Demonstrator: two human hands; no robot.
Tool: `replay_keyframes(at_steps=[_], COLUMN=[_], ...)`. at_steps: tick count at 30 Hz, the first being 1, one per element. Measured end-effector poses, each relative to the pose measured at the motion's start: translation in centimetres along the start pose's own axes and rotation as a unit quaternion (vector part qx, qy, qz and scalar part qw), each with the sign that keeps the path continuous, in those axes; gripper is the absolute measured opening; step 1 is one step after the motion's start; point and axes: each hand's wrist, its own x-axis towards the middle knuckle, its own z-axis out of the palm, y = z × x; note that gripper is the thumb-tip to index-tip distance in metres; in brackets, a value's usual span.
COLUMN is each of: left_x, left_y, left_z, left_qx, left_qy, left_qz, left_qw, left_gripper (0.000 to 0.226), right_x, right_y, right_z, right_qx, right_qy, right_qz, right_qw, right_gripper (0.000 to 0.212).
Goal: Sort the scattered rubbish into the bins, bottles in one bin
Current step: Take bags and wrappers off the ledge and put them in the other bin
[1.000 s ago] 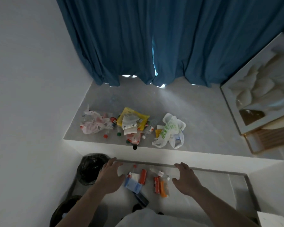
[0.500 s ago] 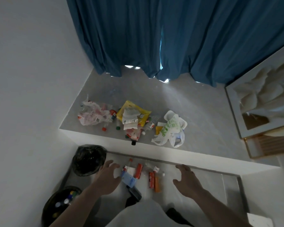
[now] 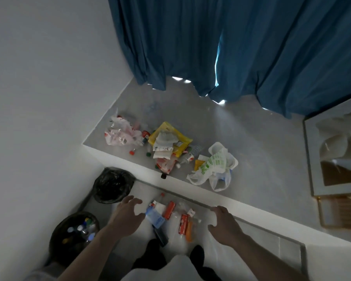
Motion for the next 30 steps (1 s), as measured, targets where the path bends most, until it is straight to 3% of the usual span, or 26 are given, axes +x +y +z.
replay_keyframes(at_steps=[3, 10, 18, 24, 30], left_x=[-0.8, -0.2, 6.6, 10.6, 14.6], left_y=[0.0, -2.4, 0.8, 8.3, 16.2], left_z=[0.1, -1.1, -3.9, -3.8, -0.3], left_qx=[-0.018, -0.023, 0.036, 0.084, 0.037], left_qy=[0.019, 0.028, -0.039, -0.100, -0.126], left_qz=[-0.017, -0.052, 0.038, 0.123, 0.133], left_qw=[1.000, 0.998, 0.998, 0.984, 0.982], left_gripper=[0.054, 0.054, 0.052, 0.054, 0.054], right_x=[2.2, 5.8, 6.2, 5.0, 8.0], right_y=[-1.8, -5.7, -2.4, 1.9, 7.8], right_z=[-0.7, -2.2, -3.1, -4.1, -8.4], right_qx=[-0.011, -0.007, 0.042, 0.090, 0.111], right_qy=[-0.016, -0.015, 0.038, 0.073, 0.072], right_qz=[-0.040, -0.085, 0.030, 0.114, 0.139], right_qw=[0.999, 0.996, 0.998, 0.987, 0.981], right_gripper=[0.061, 0.066, 0.069, 0.066, 0.066])
